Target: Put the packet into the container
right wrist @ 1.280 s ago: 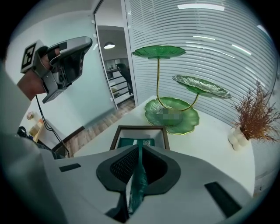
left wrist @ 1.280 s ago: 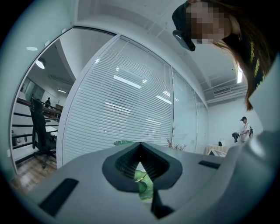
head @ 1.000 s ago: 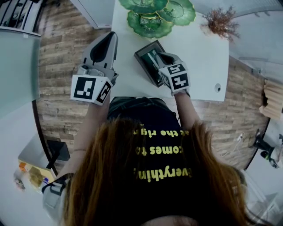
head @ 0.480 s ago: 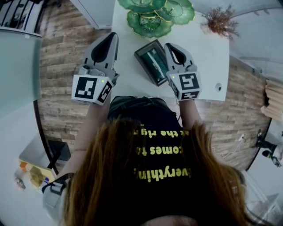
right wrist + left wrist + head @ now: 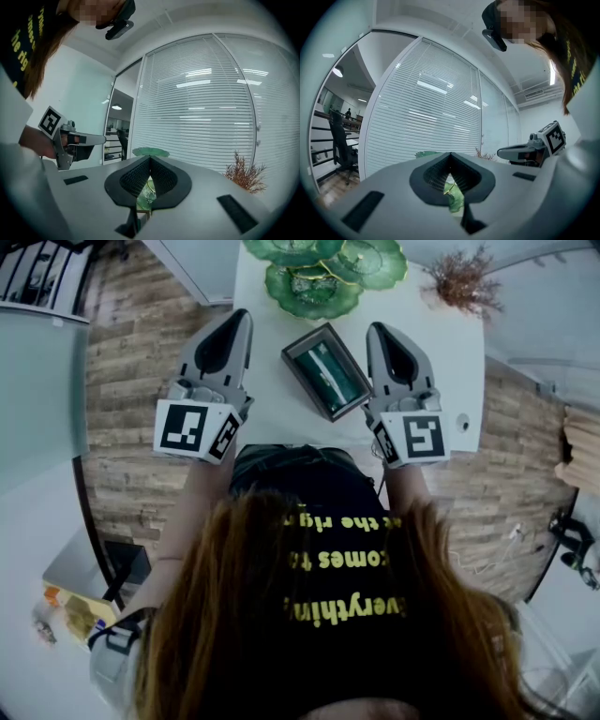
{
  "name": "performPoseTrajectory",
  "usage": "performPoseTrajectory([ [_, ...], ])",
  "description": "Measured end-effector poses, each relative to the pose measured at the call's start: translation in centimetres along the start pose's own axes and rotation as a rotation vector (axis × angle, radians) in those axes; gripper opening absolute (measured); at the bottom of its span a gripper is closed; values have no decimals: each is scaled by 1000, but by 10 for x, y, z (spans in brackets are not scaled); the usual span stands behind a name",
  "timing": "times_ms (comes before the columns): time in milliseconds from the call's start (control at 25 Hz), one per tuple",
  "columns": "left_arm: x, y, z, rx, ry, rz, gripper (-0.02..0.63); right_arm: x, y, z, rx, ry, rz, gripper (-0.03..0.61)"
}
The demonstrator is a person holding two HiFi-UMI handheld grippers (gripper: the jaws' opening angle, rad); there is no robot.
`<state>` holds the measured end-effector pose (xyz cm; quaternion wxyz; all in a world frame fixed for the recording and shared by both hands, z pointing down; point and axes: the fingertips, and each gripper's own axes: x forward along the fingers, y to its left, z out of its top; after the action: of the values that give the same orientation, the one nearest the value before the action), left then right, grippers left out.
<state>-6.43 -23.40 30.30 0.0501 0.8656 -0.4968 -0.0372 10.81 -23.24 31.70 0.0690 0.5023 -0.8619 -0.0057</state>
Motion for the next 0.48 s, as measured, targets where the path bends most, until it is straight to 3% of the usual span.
performPoseTrajectory([
  [480, -2, -4, 3, 19, 0, 15, 1, -15, 6, 10, 3, -32, 21, 18],
])
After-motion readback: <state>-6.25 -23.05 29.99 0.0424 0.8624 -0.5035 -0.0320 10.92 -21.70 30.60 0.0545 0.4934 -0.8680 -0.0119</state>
